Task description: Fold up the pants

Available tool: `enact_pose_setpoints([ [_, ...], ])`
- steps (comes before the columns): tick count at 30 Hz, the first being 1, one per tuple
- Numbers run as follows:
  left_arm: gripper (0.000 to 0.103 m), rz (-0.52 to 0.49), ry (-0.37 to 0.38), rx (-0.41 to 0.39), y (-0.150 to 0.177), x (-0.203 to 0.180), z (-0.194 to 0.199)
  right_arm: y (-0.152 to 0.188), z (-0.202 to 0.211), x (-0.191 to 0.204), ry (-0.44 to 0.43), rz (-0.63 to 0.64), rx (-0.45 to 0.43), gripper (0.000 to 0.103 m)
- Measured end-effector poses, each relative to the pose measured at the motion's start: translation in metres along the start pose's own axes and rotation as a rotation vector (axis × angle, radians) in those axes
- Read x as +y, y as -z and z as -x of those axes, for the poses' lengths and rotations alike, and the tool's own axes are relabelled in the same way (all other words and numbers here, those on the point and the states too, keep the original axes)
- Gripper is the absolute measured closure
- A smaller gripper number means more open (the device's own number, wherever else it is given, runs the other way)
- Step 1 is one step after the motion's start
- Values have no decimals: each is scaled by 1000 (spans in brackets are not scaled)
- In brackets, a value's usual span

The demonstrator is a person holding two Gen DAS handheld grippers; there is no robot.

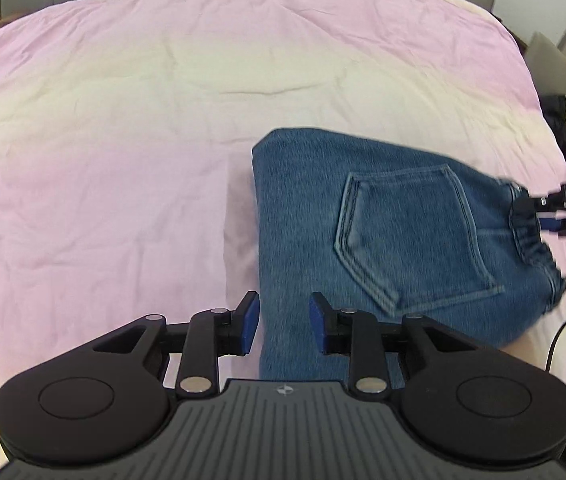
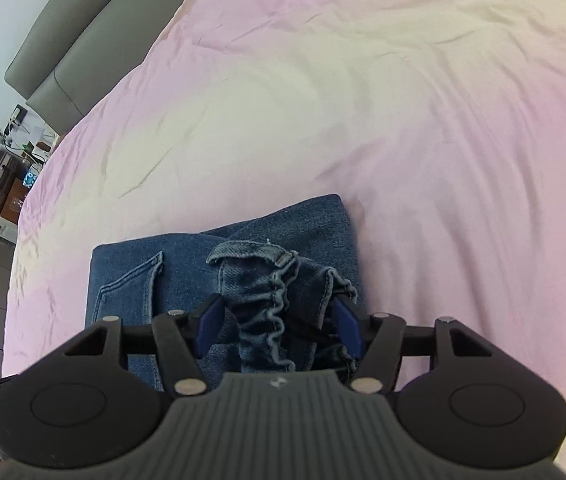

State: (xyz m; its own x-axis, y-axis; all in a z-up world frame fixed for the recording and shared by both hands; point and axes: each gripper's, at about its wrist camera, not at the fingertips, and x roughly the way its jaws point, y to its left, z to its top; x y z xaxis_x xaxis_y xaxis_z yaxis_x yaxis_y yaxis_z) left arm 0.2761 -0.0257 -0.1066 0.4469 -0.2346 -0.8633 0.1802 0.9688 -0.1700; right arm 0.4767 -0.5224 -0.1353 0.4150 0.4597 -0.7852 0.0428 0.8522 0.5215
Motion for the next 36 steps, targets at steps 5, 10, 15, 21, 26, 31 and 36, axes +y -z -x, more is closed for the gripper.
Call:
enact_pose_setpoints([
  [5,69,35,22,4,-13,-4,-18,-2,-17,-18,-64,-78,43,40],
  [10,69,48,29,-21,-18,-6,-25,-4,-7,7,-70,59,6,77],
  [15,69,70,30,-54,-24,-6,-26,-19,18,34,-101,216,-70,81],
  [21,69,35,35,-29,-28,-12,-40,-20,-17,14,23,217,-36,82],
  [26,69,-5,-2,-18,-27,-16,-41,-15,-21,24,73,270,-41,75],
  [31,69,-68,-15,-84,-13,-25,-15,21,30,60,176,461,-185,65],
  [36,69,-93,-15,-113,13,-32,-2,82,54,85,131,610,-267,68],
])
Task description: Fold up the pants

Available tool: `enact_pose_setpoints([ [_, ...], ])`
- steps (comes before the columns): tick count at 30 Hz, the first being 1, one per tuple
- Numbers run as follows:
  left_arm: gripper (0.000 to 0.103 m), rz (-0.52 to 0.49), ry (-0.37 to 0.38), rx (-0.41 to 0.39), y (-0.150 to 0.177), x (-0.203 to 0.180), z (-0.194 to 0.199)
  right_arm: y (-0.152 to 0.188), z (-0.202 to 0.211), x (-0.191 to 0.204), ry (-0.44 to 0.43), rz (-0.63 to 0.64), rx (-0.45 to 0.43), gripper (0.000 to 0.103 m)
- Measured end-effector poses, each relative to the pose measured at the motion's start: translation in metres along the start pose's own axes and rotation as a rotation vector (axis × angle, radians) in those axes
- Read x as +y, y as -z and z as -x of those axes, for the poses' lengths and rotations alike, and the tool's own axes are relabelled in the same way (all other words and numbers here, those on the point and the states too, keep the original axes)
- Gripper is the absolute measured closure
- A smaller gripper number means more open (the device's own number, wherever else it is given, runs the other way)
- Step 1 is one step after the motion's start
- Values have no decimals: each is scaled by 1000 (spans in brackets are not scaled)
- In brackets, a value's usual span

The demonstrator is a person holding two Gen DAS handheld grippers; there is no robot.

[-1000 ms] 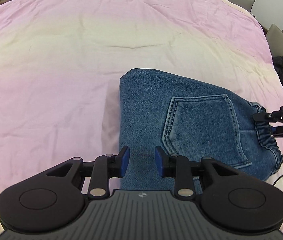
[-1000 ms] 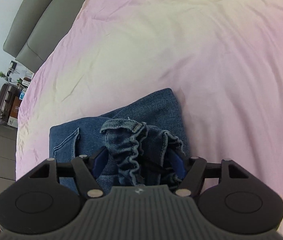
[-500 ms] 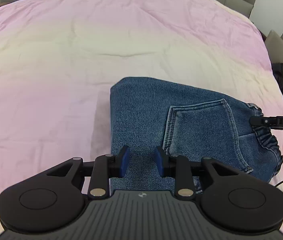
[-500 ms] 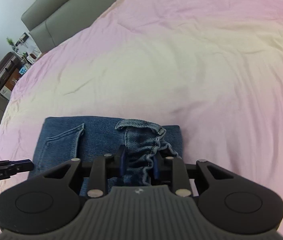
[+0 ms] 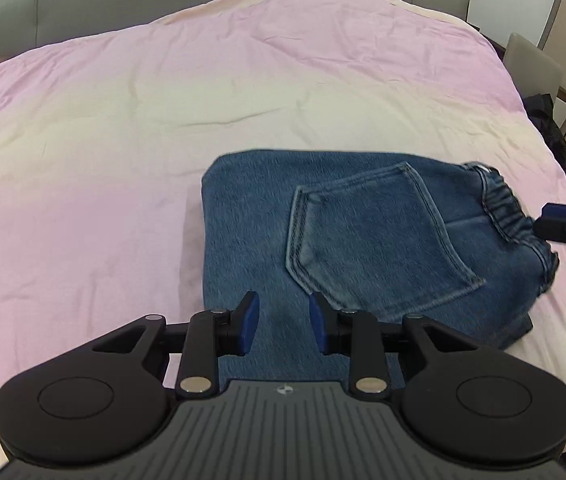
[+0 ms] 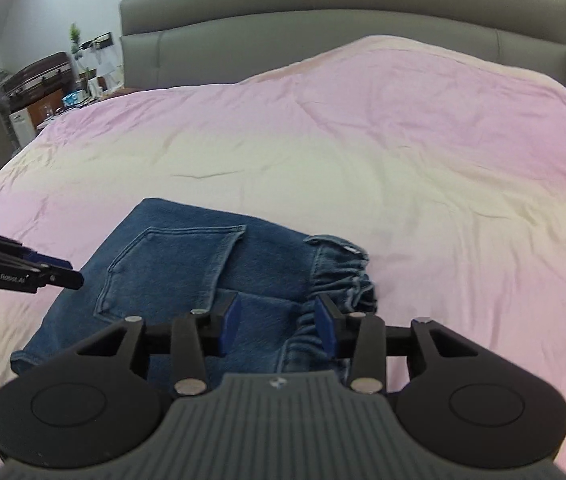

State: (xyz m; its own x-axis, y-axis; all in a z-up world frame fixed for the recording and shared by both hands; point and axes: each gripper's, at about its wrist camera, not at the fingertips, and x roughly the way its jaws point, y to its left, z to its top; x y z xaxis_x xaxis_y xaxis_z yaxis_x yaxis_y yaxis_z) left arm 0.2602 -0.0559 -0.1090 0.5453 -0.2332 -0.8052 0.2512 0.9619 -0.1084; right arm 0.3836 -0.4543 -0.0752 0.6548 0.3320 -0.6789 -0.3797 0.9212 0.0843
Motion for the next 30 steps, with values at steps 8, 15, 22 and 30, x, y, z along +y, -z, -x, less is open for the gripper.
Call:
enact_pose_setpoints([
  [8,67,-6,-2,46,22,-3,-16,57,-26,5,104,46,83,72],
  [15,67,9,-5,64,25,1,-27,65,-49,-5,106,13,113,73],
  [22,54,-37,-29,80,2,2,-8,32,-22,-23,13,-74,125,56],
  [30,19,-21,-7,98,-25,32,-4,13,-21,-81,-59,-232,203,29],
])
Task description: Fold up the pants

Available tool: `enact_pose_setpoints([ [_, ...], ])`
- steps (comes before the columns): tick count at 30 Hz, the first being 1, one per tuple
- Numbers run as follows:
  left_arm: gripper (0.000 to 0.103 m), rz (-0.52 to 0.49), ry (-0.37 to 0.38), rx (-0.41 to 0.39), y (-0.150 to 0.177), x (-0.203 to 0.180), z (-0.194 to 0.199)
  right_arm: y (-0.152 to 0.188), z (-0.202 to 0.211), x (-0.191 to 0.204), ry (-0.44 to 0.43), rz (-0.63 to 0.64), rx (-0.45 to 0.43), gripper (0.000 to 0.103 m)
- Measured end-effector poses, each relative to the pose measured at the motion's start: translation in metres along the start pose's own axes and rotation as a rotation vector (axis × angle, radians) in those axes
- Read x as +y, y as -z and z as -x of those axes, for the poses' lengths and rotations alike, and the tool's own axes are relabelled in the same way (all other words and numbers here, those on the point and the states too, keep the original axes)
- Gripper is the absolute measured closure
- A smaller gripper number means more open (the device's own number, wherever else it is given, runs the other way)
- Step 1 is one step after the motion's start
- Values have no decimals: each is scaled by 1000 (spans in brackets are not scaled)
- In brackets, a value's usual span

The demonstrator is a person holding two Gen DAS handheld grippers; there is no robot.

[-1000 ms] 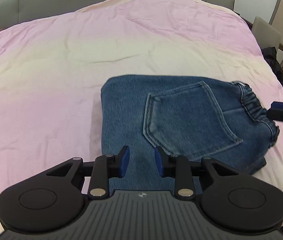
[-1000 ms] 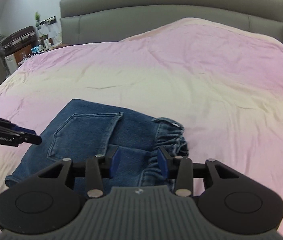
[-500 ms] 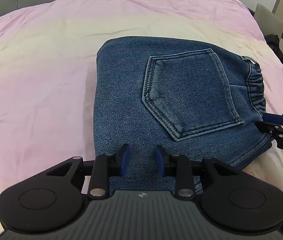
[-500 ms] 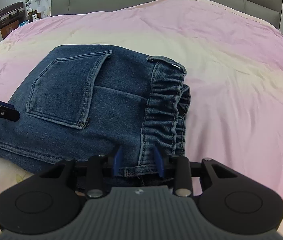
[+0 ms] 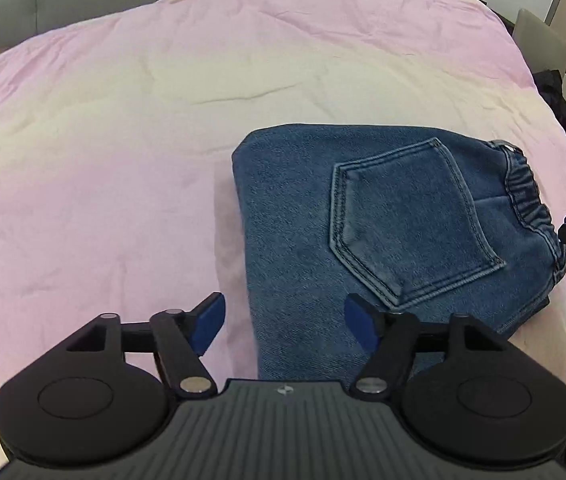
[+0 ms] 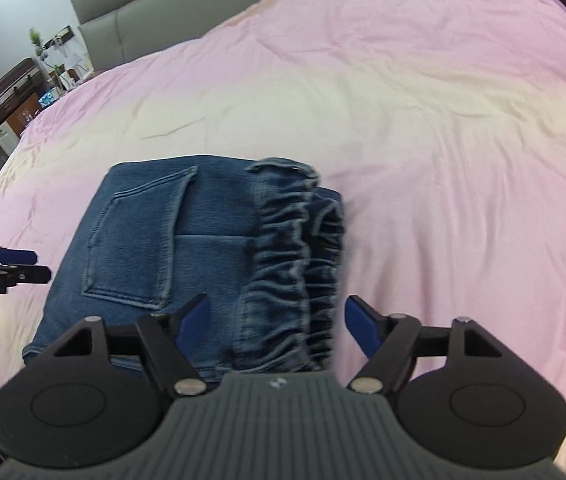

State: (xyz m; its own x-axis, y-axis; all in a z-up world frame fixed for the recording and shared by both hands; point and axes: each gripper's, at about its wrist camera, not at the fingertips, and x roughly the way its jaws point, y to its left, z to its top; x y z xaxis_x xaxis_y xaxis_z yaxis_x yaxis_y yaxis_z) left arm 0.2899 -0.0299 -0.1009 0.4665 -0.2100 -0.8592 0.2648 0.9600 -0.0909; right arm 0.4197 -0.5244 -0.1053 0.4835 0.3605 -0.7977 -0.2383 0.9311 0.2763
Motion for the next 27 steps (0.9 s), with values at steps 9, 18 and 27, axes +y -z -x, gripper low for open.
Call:
enact_pose_setpoints([
  [9,19,271,263,72,-14,61,-41,-4,-46,-69,-213,-297,145,24],
  [18,18,415,414,131,-4,78,-85,8,-95,-96,-393,-471,200,35],
  [27,50,484,446,120,-1,76,-85,14,-95,-95,-410,-465,173,55],
])
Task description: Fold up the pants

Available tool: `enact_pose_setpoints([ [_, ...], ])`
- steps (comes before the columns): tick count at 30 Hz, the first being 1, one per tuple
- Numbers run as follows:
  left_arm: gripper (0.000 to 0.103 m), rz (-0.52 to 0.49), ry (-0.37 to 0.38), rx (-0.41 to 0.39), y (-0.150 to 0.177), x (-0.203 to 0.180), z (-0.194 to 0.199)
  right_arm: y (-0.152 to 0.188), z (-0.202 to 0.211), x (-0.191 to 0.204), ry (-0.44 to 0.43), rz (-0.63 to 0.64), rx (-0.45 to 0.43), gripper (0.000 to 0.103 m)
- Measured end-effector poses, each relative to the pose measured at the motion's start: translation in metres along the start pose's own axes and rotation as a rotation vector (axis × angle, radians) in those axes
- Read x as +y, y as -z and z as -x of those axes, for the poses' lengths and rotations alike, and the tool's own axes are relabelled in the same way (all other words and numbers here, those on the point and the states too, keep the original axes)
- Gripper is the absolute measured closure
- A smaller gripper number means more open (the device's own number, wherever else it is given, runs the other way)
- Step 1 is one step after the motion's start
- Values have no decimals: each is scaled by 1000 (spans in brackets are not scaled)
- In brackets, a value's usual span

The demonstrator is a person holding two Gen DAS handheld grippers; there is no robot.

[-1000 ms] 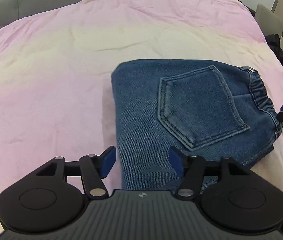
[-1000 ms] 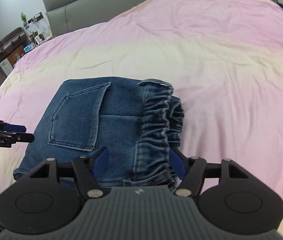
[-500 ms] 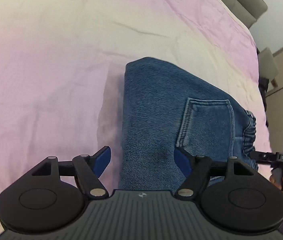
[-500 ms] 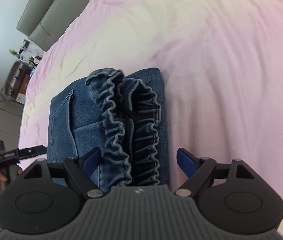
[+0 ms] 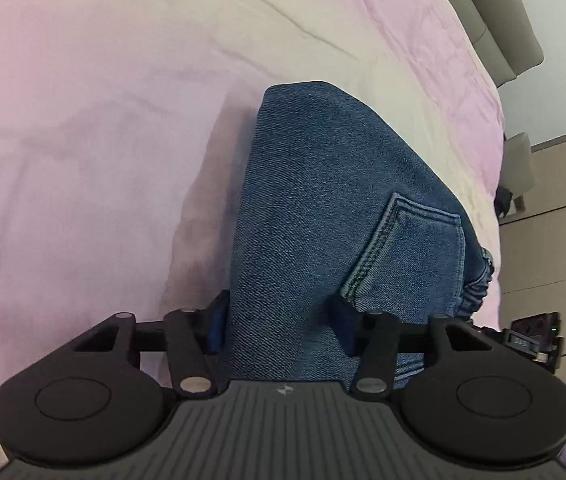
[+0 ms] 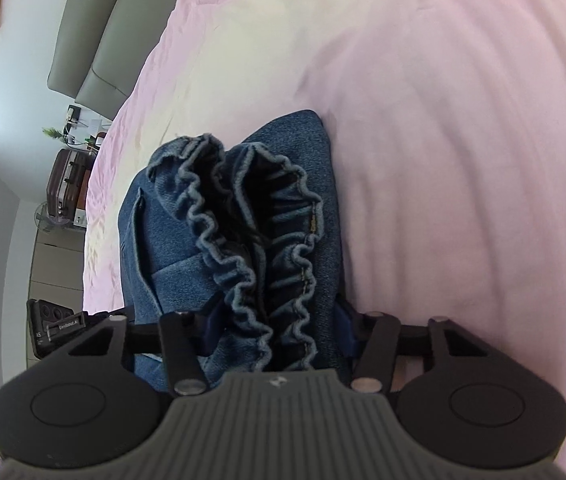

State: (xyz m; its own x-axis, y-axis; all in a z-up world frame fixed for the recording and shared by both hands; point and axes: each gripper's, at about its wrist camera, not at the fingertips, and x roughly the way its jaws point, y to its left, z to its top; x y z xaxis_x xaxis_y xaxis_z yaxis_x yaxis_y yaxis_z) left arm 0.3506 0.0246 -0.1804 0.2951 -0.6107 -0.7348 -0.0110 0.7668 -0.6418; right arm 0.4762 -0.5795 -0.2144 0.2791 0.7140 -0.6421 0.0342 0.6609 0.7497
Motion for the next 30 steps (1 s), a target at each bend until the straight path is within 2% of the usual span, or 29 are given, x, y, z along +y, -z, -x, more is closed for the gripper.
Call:
enact_pose_setpoints([
  [1,54,-23,-15,-5,1,-6,2,0,2,7,18,17,-4,56],
  [3,67,-33,-24,-11,0,-12,7,1,3,20,44,45,-10,61],
  [6,75,-50,-31,-24,0,-23,17,3,12,39,70,69,-25,66],
  [12,77,-98,-21,-70,3,-37,59,16,40,90,87,143,-62,68],
  [18,77,-141,-26,-147,10,-29,138,34,53,152,47,197,-93,68],
  [24,77,-143,-93,-214,4,3,222,58,17,225,-22,249,-82,68],
  [30,77,-136,-195,-250,-3,54,289,83,-58,278,-96,245,-26,68],
])
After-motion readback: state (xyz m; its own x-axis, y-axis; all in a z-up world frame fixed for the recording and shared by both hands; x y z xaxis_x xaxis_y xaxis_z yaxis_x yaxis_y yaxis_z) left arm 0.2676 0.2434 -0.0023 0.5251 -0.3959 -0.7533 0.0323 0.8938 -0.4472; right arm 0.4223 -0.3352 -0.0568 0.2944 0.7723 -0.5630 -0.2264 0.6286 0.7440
